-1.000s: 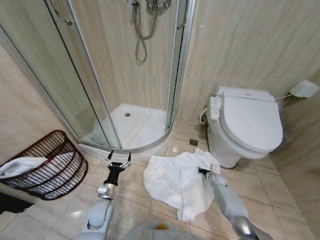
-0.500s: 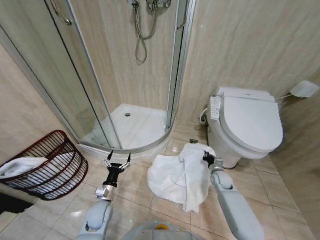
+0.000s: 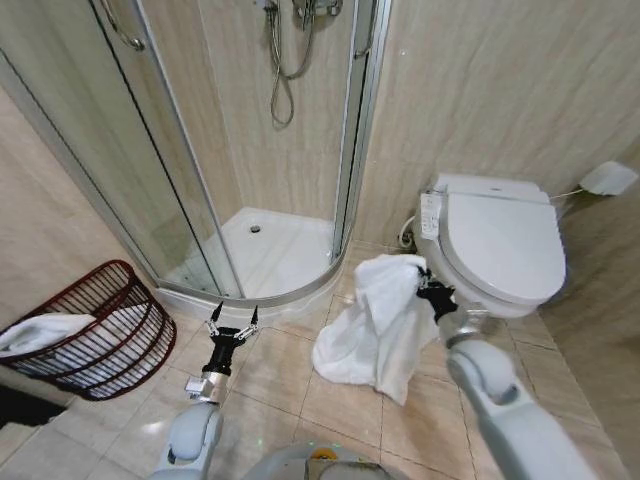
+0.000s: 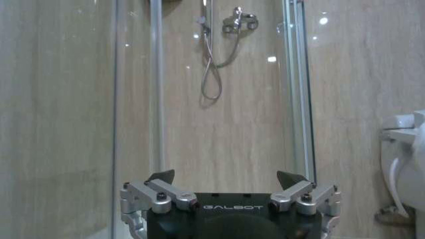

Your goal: Discard the used towel into the hamper.

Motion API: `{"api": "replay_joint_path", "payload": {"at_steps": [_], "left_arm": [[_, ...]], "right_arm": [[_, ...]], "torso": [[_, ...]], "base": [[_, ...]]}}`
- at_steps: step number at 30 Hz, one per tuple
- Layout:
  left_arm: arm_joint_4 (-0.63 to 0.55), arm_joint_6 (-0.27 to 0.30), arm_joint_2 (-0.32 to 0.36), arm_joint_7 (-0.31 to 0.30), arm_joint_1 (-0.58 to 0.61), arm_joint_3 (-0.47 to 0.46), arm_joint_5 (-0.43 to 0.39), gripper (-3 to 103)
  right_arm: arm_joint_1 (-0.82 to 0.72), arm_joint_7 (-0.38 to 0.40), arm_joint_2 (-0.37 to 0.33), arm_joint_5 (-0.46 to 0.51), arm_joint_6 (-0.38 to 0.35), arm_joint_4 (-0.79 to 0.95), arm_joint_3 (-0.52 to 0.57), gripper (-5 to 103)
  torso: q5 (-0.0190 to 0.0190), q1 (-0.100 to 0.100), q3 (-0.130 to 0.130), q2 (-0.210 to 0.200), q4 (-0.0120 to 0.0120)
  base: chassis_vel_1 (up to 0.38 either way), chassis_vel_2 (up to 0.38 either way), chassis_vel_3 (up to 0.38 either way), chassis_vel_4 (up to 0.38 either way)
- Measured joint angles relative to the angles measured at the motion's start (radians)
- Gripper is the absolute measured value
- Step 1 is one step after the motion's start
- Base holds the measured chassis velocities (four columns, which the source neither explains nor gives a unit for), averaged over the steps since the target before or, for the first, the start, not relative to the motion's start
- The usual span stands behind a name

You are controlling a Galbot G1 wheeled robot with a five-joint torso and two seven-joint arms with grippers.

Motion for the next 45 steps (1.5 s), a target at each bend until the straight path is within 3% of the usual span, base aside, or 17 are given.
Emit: {"api": "replay_joint_path", "payload": {"at_steps": [5,11,13,14,15,17,20,23,26,29,37,45], "left_arm": [[0.000,-0.012,0.004,-0.003,0.010,-0.012,-0.015,100],[-0.006,-0.011,0.007,-0.013,0.010,-0.024,-0.026,100],[-0.013,-0.005,0.011,-0.021,0.010,-0.028,-0.035,100],[-0.020,0.003,0.014,-0.026,0.011,-0.031,-0.041,100],[-0.020,0.003,0.014,-0.026,0.011,-0.031,-0.041,100],[-0.028,0.011,0.020,-0.034,0.012,-0.035,-0.044,100],[-0.029,0.015,0.020,-0.036,0.012,-0.036,-0.044,100],[-0.025,0.018,0.011,-0.047,0.009,-0.029,-0.041,100],[-0.026,0.036,0.005,-0.060,0.010,-0.022,-0.040,100],[-0.033,0.050,0.003,-0.060,0.011,-0.023,-0.041,100],[-0.040,0.063,-0.005,-0.063,0.016,-0.022,-0.036,100],[-0.052,0.068,-0.012,-0.063,0.025,-0.022,-0.019,100]], "right_arm": [[-0.056,0.056,-0.102,0.034,0.081,0.054,0.049,3],[-0.078,0.045,-0.135,0.025,0.163,-0.028,0.077,3],[-0.076,0.023,-0.144,0.017,0.200,-0.084,0.087,3],[-0.066,-0.014,-0.158,-0.004,0.254,-0.150,0.096,3],[-0.066,-0.014,-0.158,-0.004,0.254,-0.150,0.096,3],[-0.057,-0.061,-0.180,-0.046,0.344,-0.229,0.104,3],[-0.053,-0.089,-0.184,-0.096,0.371,-0.250,0.114,3],[-0.037,-0.071,-0.177,-0.122,0.334,-0.192,0.114,3],[-0.027,-0.001,-0.183,-0.094,0.210,-0.042,0.104,3],[-0.034,0.036,-0.192,-0.069,0.157,0.037,0.101,3],[-0.058,0.100,-0.198,-0.033,0.068,0.181,0.107,3],[-0.080,0.104,-0.194,-0.031,0.050,0.234,0.109,3]], "torso": [[-0.0004,0.000,0.000,0.000,0.0001],[0.0001,0.000,0.000,0.000,0.0001],[0.0006,0.000,0.000,0.000,0.0000],[0.0003,0.000,0.000,0.000,0.0000],[0.0003,0.000,0.000,0.000,0.0000],[0.0001,0.000,0.000,0.000,0.0002],[0.0002,0.000,0.000,0.000,-0.0001],[0.0001,0.000,0.000,0.000,0.0000],[-0.0005,0.000,0.000,0.000,0.0003],[-0.0006,0.000,0.000,0.000,0.0002],[-0.0002,0.000,0.000,0.000,0.0000],[-0.0001,0.000,0.000,0.000,0.0001]], "base": [[0.000,0.000,0.000,0.000],[0.000,0.000,0.000,0.000],[0.000,0.000,0.000,0.000],[0.000,0.000,0.000,0.000],[0.000,0.000,0.000,0.000],[0.000,0.000,0.000,0.000],[0.000,0.000,0.000,0.000],[0.000,0.000,0.000,0.000],[0.000,0.000,0.000,0.000],[0.000,0.000,0.000,0.000],[0.000,0.000,0.000,0.000],[0.034,0.031,0.031,0.041]]}}
